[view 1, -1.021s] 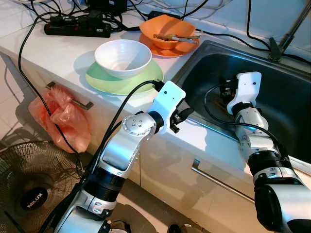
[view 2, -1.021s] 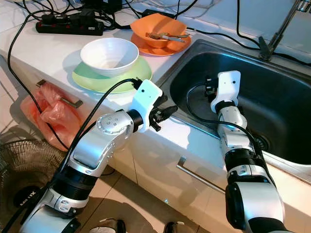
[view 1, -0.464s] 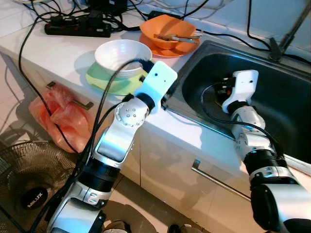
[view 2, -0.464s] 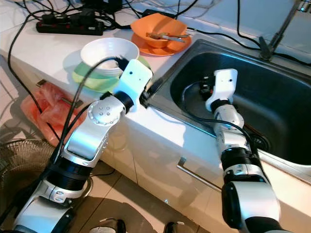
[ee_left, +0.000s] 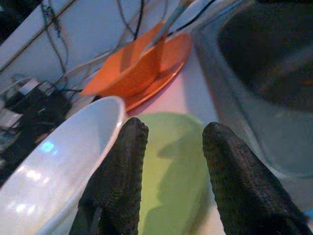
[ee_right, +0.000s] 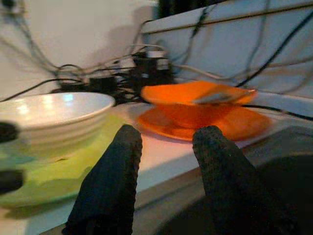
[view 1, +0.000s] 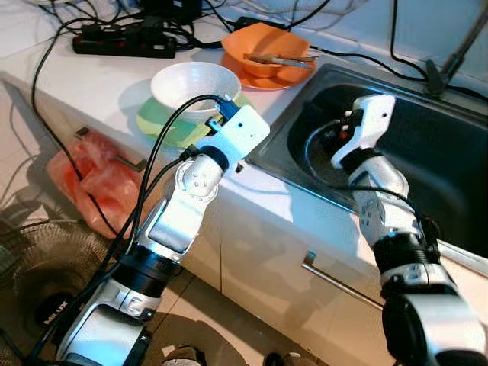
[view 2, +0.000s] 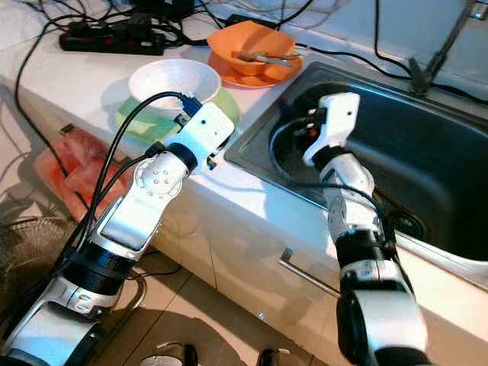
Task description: Kitchen organization
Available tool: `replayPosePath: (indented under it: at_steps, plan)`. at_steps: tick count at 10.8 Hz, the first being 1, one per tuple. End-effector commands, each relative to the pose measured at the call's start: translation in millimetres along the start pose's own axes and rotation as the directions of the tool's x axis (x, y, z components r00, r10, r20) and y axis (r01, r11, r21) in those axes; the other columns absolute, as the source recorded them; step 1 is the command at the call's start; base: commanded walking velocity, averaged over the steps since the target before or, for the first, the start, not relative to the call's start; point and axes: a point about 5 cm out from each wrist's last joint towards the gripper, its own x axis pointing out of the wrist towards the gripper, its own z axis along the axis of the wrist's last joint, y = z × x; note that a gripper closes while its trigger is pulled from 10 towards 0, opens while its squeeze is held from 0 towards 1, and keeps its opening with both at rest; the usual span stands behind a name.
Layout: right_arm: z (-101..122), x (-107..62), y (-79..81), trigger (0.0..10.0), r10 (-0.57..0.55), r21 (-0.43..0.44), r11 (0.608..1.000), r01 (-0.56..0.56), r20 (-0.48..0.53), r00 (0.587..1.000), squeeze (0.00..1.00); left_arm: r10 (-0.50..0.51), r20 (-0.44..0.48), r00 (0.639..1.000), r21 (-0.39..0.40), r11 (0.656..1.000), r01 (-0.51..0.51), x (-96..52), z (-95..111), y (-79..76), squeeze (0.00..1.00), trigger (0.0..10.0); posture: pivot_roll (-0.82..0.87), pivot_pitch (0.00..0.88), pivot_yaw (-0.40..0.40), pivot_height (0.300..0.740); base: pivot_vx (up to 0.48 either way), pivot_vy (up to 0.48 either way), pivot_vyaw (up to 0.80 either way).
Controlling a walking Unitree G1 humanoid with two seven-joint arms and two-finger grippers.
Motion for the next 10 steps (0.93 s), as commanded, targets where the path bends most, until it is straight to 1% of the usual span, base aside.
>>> replayPosePath:
  at_steps: [1, 2, 4, 5, 7, 8, 10]
  plan:
    - [0.2, -3.4, 0.0, 10.0, 0.026, 0.000, 1.000, -0.026, -0.006, 1.000, 0.00, 0.036, -0.019, 0.999, 0.036, 0.999, -0.035, 2.0, -0.5, 5.6, 0.00, 10.0, 0.07, 0.108, -0.052, 0.740, 0.000, 0.000, 0.00]
    - [0.6, -4.5, -0.6, 10.0, 0.025, 0.014, 1.000, -0.025, -0.002, 1.000, 0.00, 0.054, -0.028, 0.998, 0.049, 0.997, -0.052, 2.3, -2.5, 8.8, 0.00, 10.0, 0.07, 0.108, -0.052, 0.740, 0.000, 0.000, 0.00]
    - [1.2, -6.4, 1.1, 10.0, 0.052, 0.022, 0.998, -0.052, -0.007, 0.999, 0.00, 0.092, -0.028, 0.995, 0.126, 0.988, -0.088, 1.3, -1.3, 16.1, 0.00, 10.0, 0.07, 0.108, -0.052, 0.740, 0.000, 0.000, 0.00]
    - [0.8, -7.1, 3.1, 10.0, 0.072, 0.023, 0.997, -0.072, -0.013, 0.997, 0.00, 0.103, -0.039, 0.994, 0.142, 0.985, -0.097, 0.9, -1.9, 18.3, 0.00, 10.0, 0.07, 0.108, -0.052, 0.740, 0.000, 0.000, 0.00]
    - [0.1, -10.0, 2.0, 10.0, 0.071, 0.029, 0.997, -0.071, -0.015, 0.997, 0.00, 0.107, -0.002, 0.994, 0.196, 0.975, -0.105, 0.9, 5.2, 19.8, 0.00, 10.0, 0.07, 0.100, -0.052, 0.740, 0.000, 0.000, 0.00]
    - [-0.3, -10.5, 2.6, 10.0, 0.071, 0.032, 0.997, -0.071, -0.016, 0.997, 0.00, 0.109, -0.001, 0.994, 0.209, 0.972, -0.107, 0.7, 5.9, 20.1, 0.00, 10.0, 0.07, 0.096, -0.050, 0.740, 0.000, 0.000, 0.00]
    - [-0.2, -13.7, 8.9, 10.0, 0.141, 0.044, 0.989, -0.140, -0.016, 0.990, 0.00, 0.131, -0.034, 0.991, 0.247, 0.962, -0.119, 2.7, 0.2, 25.1, 0.00, 10.0, 0.07, 0.096, -0.050, 0.740, 0.000, 0.000, 0.00]
